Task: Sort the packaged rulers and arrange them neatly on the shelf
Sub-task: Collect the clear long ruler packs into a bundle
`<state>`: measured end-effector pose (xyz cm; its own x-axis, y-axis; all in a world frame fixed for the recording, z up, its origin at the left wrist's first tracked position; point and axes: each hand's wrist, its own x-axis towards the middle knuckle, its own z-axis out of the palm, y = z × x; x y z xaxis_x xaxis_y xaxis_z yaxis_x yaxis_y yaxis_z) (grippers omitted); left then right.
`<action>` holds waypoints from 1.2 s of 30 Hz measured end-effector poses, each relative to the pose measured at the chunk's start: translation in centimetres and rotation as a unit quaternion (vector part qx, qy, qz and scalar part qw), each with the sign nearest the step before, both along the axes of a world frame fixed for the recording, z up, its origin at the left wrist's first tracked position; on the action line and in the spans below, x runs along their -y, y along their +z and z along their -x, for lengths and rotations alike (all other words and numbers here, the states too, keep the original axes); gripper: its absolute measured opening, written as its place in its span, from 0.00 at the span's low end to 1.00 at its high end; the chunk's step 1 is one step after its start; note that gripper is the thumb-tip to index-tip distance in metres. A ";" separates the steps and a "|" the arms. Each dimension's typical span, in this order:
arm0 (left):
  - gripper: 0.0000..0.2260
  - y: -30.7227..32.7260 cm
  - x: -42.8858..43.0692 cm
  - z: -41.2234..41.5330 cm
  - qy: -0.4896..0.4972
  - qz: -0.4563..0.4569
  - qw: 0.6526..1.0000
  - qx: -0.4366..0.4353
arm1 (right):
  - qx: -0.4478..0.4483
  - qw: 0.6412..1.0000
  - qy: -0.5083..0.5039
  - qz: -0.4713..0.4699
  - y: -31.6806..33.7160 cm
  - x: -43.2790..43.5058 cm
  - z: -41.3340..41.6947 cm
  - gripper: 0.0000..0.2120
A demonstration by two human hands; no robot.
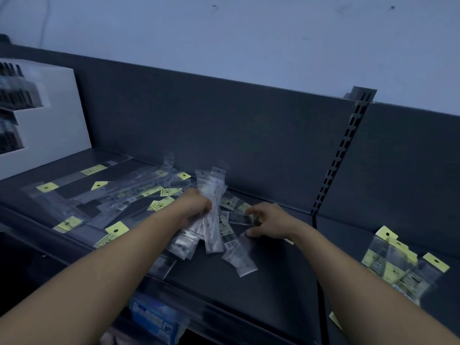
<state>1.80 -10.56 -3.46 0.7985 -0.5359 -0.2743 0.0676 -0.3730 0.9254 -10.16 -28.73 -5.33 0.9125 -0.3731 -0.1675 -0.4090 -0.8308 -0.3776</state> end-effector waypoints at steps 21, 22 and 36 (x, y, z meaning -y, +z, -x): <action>0.23 0.8 -2.2 -3.8 0.131 0.032 0.986 0.098 | 0.147 0.985 -0.087 0.020 0.3 -1.3 -1.3 0.14; 0.20 0.9 -2.4 -3.9 0.135 0.037 0.985 0.100 | 0.153 0.983 -0.095 0.022 0.3 -1.6 -1.4 0.14; 0.06 2.0 -7.3 -4.3 0.164 0.036 0.981 0.096 | 0.035 0.998 -0.052 0.017 1.1 -4.2 -3.6 0.16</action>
